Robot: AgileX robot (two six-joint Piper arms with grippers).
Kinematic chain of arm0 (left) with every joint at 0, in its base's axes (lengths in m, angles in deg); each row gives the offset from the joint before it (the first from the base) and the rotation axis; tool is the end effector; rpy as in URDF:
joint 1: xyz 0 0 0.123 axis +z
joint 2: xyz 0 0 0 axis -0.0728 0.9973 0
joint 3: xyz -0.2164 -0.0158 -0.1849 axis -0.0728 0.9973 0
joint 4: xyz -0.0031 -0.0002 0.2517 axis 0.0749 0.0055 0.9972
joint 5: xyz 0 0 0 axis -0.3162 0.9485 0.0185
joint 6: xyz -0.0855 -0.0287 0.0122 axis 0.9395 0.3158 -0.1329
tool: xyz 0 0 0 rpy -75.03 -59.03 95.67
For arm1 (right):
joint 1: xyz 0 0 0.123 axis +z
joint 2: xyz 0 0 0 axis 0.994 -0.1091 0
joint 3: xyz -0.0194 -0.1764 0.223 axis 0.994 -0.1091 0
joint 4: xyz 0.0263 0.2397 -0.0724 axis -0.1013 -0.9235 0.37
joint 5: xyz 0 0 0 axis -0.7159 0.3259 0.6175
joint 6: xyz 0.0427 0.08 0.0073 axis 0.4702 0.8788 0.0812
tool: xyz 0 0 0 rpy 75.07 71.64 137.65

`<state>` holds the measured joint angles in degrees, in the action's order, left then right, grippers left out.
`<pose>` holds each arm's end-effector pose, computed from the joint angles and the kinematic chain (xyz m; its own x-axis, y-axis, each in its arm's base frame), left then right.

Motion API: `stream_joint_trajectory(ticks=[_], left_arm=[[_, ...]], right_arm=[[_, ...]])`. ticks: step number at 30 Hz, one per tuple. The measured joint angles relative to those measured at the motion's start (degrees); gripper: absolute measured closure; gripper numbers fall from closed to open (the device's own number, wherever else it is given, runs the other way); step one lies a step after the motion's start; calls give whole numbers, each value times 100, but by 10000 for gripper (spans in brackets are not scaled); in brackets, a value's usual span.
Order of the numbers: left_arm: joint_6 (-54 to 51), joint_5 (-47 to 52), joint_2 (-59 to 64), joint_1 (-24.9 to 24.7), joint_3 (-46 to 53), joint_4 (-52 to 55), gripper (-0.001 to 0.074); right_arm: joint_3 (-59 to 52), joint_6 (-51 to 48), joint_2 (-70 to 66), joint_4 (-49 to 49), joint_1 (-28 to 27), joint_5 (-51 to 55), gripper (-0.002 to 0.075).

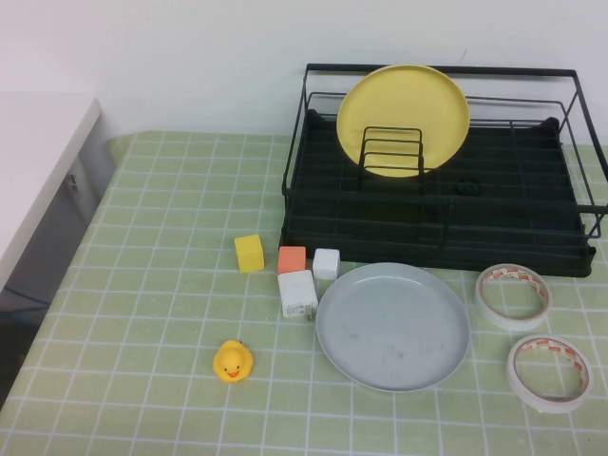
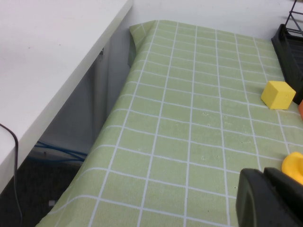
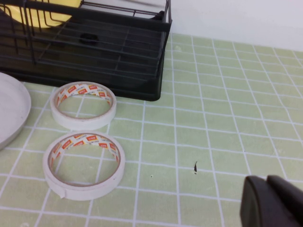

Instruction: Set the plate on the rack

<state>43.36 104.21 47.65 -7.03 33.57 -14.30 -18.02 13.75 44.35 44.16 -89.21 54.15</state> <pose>0.0540 -0.0026 0.1794 -0.2334 -0.1997 -0.9516 0.0006 0.9787 -0.2055 0.0527 -0.0064 0.1760 -0.2806 -0.1321 -0.9507 0.0663 0.9855 -0.1565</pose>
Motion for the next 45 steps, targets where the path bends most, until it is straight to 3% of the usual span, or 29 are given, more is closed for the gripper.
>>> stream_joint_trajectory(ticks=[11, 14, 17, 20, 24, 29, 34, 39, 45], left_arm=[[11, -27, 0, 0, 0, -60, 738], [441, -197, 0, 0, 0, -872, 738], [1464, -518, 0, 0, 1, -2944, 738], [1891, -928, 0, 0, 1, -4637, 738], [1857, -1380, 0, 0, 1, -5430, 738], [1820, -1919, 0, 0, 1, -5941, 738], [1189, -1869, 0, 0, -12, -5610, 737], [-185, -226, 357, 0, -918, -4247, 737], [-740, 1439, 2356, 0, -2545, -2357, 737]], right_arm=[[0, 0, 0, -78, 0, 0, 717], [0, 0, 0, -336, 0, -10, 717], [0, 107, 0, -1351, 0, -10, 717], [-38, 531, 0, -3011, 0, 0, 717], [-47, 810, 0, -5008, 0, -10, 717], [-47, 832, 0, -5432, 0, -133, 717], [-47, 322, 0, -5372, 0, 17, 717], [-47, -842, 0, -5552, 0, 96, 717], [-47, -1594, 0, -5690, 0, 116, 717]])
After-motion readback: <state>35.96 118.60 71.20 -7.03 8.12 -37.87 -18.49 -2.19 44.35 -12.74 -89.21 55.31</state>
